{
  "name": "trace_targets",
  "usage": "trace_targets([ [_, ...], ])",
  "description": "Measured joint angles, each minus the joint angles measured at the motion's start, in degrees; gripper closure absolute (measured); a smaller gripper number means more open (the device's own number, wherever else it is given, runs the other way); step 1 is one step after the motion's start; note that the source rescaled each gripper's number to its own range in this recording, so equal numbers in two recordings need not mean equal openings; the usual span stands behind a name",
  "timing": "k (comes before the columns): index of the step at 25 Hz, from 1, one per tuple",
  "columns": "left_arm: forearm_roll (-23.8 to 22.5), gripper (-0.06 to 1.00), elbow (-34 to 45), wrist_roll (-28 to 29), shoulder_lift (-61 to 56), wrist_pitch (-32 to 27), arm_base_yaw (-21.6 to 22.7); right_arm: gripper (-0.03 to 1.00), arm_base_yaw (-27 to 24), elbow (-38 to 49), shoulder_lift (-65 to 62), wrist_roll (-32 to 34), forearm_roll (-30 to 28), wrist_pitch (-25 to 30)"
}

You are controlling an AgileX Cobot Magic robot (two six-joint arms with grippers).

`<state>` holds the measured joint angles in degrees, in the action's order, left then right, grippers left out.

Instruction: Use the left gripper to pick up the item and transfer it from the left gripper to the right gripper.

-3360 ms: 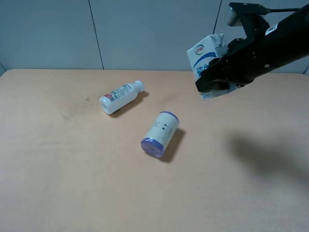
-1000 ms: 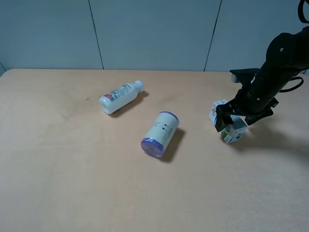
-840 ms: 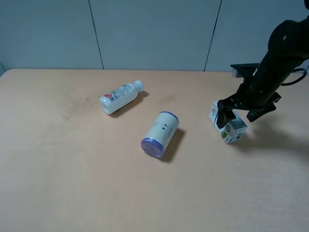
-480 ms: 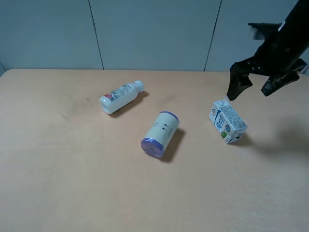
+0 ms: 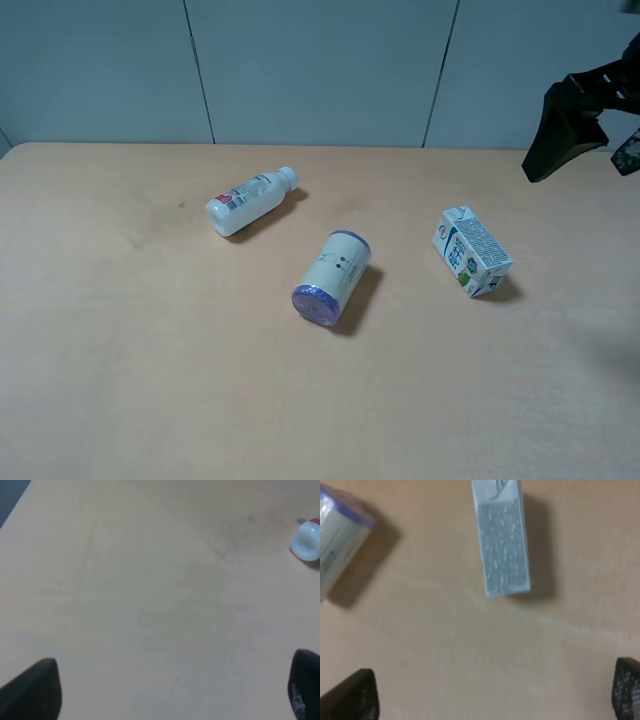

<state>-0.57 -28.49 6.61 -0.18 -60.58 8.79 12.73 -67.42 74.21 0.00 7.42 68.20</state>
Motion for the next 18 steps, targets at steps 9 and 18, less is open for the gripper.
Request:
trace_targets([
  [9,0.05,0.11,0.0,0.0,0.0,0.0,0.0,-0.03,0.0,17.35,-14.49,0.37,0.0,-0.6],
  [18,0.05,0.11,0.0,0.0,0.0,0.0,0.0,-0.03,0.0,30.95,-37.38,0.37,-4.33,-2.51],
])
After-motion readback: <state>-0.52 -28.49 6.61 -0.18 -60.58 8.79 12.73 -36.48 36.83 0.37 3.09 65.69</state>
